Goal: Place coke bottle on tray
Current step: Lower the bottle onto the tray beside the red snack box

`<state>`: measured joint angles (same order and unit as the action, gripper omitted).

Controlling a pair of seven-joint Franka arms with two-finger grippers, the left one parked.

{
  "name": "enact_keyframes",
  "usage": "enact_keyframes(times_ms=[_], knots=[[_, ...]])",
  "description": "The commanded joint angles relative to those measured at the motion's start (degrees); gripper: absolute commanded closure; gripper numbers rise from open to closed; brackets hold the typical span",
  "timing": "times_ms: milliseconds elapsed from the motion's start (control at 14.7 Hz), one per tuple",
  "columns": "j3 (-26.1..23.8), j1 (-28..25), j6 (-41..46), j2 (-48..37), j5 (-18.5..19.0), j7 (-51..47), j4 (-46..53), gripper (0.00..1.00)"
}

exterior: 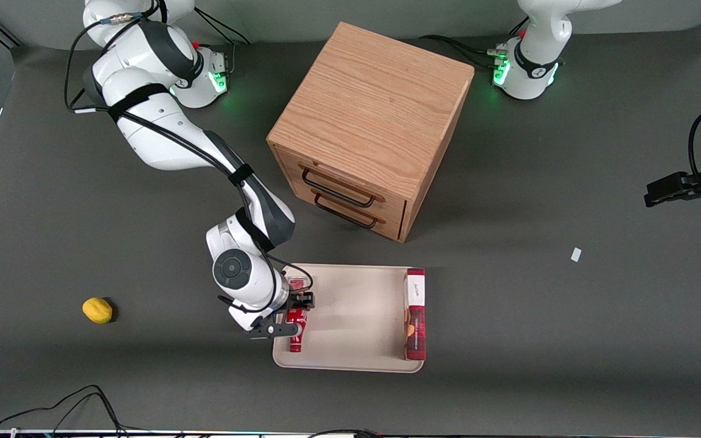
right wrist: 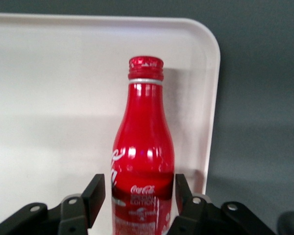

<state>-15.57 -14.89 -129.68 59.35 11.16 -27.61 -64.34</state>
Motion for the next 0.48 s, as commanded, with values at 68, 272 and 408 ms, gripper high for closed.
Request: enact_keyframes(times_ms=[68, 272, 408], knots=[[-0.1, -0.1, -2.2, 2.3, 1.4, -1.4, 2.1, 0.01], [-0.1, -0.2, -2.2, 1.9, 1.5, -1.7, 2.1, 0.00], [-0.1, -0.2, -1.9, 0.4, 1.6, -1.7, 2.1, 0.00]])
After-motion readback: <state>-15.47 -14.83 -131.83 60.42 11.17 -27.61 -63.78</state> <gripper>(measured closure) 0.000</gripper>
